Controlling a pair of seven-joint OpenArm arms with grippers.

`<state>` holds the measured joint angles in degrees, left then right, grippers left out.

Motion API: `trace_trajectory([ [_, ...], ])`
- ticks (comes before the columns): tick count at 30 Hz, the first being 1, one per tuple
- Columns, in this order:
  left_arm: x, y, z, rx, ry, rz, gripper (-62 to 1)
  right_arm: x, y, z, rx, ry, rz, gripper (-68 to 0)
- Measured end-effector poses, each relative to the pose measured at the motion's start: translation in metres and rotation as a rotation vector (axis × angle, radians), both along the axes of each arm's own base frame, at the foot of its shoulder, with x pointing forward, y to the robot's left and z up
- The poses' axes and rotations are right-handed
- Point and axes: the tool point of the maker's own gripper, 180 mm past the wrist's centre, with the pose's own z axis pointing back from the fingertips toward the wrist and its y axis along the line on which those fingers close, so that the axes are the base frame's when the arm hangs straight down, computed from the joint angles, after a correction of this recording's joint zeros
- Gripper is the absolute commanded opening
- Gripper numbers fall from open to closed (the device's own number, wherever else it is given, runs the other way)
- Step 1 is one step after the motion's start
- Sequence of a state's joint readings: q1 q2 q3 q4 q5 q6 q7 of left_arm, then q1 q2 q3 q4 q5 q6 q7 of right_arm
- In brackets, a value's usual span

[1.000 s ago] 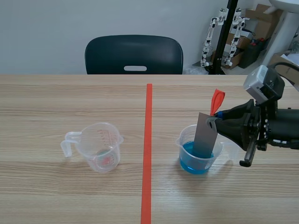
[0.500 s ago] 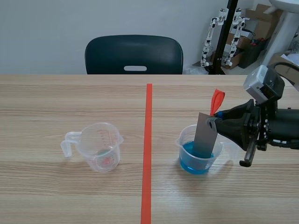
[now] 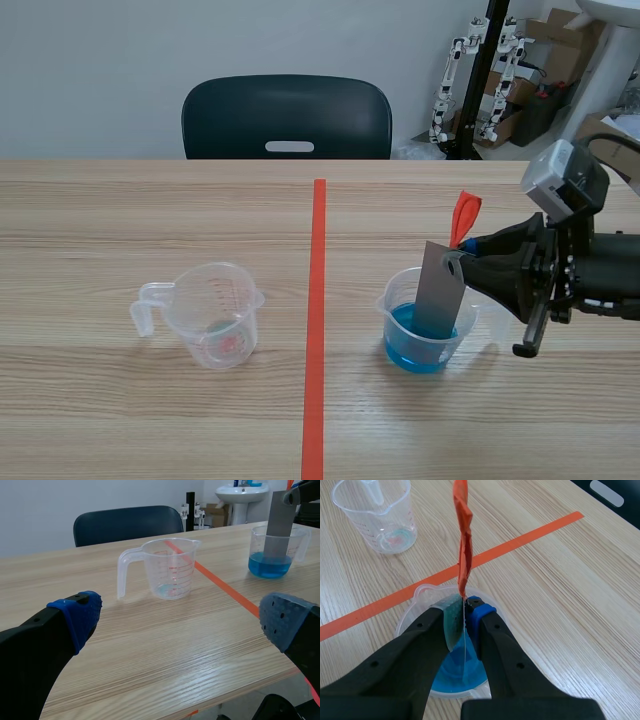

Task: Do the redox reaction experiment. raise the plate out of the solution

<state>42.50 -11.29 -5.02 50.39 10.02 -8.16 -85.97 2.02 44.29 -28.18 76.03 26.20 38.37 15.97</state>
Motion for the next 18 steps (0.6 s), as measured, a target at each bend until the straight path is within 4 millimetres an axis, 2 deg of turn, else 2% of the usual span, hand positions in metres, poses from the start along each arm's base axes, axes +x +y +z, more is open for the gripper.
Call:
trace_trajectory([
  [8, 0.0, 0.0, 0.0, 0.0, 0.0, -0.002, 1.4, 0.0, 0.001, 0.001, 0.007, -0.001, 0.004, -66.9],
  [13, -0.003, -0.013, -0.004, 0.011, 0.015, -0.08, 1.4, -0.004, 0.005, 0.005, -0.012, -0.011, 0.034, -66.9],
  [18, 0.012, -0.017, 0.001, -0.086, 0.001, -0.128, 1.4, -0.003, 0.007, 0.026, 0.021, -0.033, 0.049, -66.9],
])
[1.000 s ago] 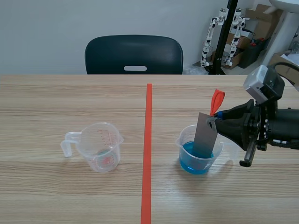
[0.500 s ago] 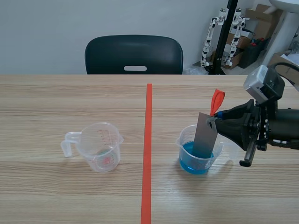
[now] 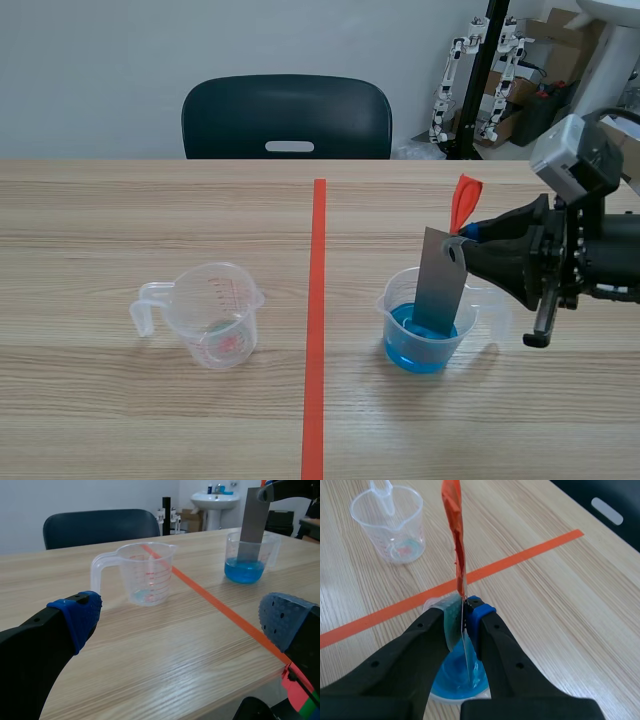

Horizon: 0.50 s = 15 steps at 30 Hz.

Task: Do the redox reaction experiment. raise the plate out of the solution

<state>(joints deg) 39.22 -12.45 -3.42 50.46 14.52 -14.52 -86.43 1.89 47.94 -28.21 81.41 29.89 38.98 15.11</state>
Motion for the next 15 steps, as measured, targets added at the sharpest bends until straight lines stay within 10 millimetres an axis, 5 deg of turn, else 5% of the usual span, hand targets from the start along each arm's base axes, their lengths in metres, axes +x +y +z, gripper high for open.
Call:
trace_trajectory([
  [10, 0.047, -0.007, 0.035, -0.086, -0.116, -0.191, -2.8, -0.001, 0.0, 0.025, 0.047, -0.014, 0.014, -66.9],
  [15, 0.086, -0.032, 0.035, -0.003, 0.002, -0.351, -2.9, -0.003, 0.001, 0.038, 0.073, -0.015, 0.028, -66.9],
])
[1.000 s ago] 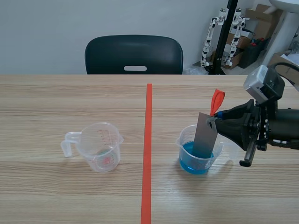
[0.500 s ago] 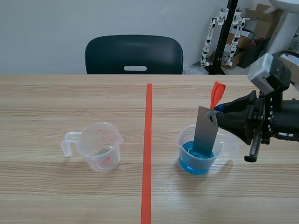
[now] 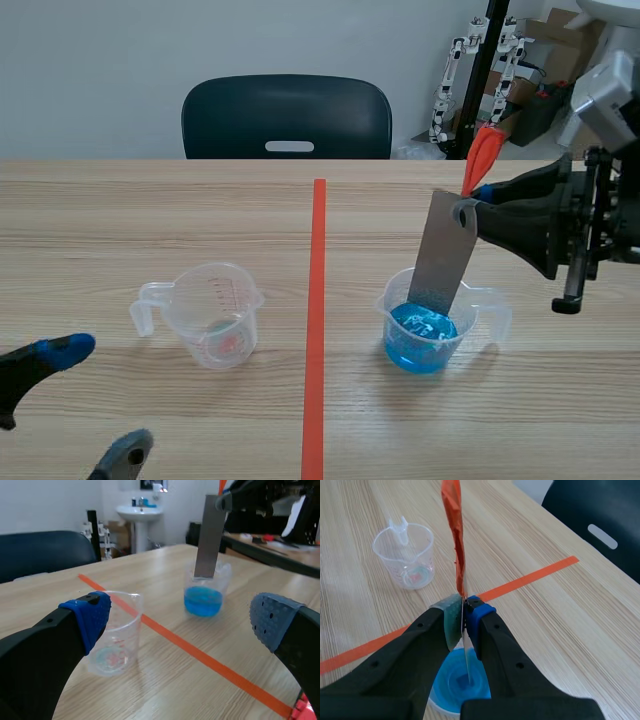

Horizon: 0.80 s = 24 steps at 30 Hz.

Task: Do the redox reaction experiment. raise the plate out of the solution

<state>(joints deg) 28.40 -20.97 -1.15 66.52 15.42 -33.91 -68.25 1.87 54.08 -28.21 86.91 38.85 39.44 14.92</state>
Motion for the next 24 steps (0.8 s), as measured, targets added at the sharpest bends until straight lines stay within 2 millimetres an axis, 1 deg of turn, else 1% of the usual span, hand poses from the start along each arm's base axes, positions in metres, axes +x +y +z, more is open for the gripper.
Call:
trace_trajectory([
  [2, 0.015, -0.012, 0.003, 0.057, 0.004, -0.049, -3.1, -0.001, 0.0, 0.007, 0.016, -0.001, 0.005, -66.9],
  [3, 0.023, -0.016, 0.006, 0.088, -0.006, -0.062, -4.9, -0.001, 0.001, 0.011, 0.023, -0.003, 0.008, -66.9],
  [4, 0.03, -0.021, 0.011, 0.109, -0.021, -0.075, -8.3, -0.002, 0.001, 0.015, 0.029, -0.004, 0.011, -66.9],
  [7, 0.045, -0.029, 0.03, 0.132, -0.089, -0.094, -19.2, -0.004, 0.002, 0.024, 0.041, -0.007, 0.021, -66.9],
  [9, 0.052, -0.034, 0.038, 0.148, -0.106, -0.116, -26.3, -0.005, 0.002, 0.03, 0.054, -0.006, 0.026, -66.9],
  [12, 0.064, -0.038, 0.043, 0.197, -0.129, -0.121, -41.6, -0.006, 0.001, 0.037, 0.067, -0.003, 0.03, -66.9],
  [16, 0.079, -0.05, 0.038, 0.275, -0.122, -0.144, -57.7, -0.007, -0.001, 0.043, 0.069, 0.011, 0.03, -66.9],
  [19, 0.087, -0.063, 0.031, 0.332, -0.109, -0.177, -58.5, -0.008, -0.002, 0.046, 0.06, 0.023, 0.034, -66.9],
  [24, 0.1, -0.084, 0.03, 0.385, -0.112, -0.208, -58.3, -0.013, -0.001, 0.055, 0.057, 0.038, 0.05, -66.9],
])
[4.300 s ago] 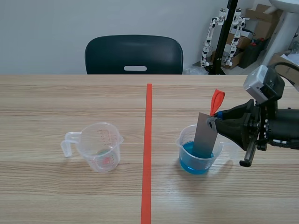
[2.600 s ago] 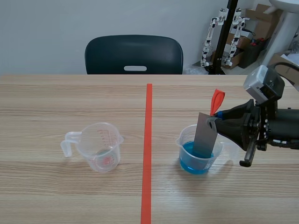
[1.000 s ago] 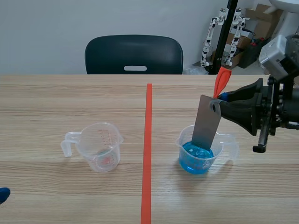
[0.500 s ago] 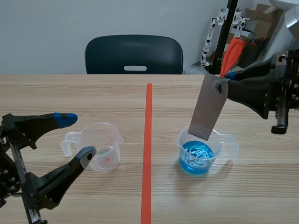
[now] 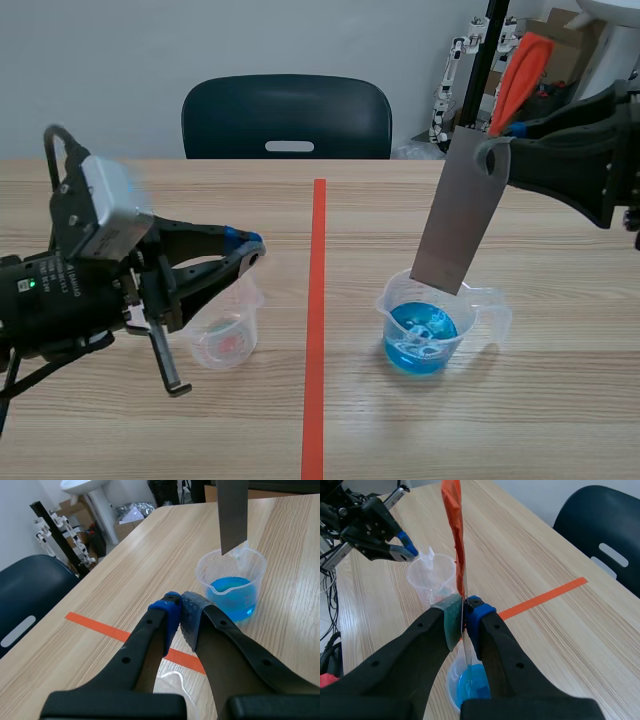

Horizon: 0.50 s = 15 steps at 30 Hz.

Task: Do the redox reaction experiment. raise the plate out of the solution

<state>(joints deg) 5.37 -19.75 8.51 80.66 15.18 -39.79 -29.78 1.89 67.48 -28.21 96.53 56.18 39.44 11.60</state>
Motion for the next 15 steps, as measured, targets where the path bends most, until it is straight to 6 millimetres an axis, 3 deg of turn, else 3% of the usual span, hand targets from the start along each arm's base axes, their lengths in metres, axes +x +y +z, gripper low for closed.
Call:
trace_trajectory([
  [15, 0.006, -0.045, -0.001, 0.018, 0.021, -0.051, -58.1, -0.006, 0.0, 0.016, 0.001, 0.009, 0.023, -66.9],
])
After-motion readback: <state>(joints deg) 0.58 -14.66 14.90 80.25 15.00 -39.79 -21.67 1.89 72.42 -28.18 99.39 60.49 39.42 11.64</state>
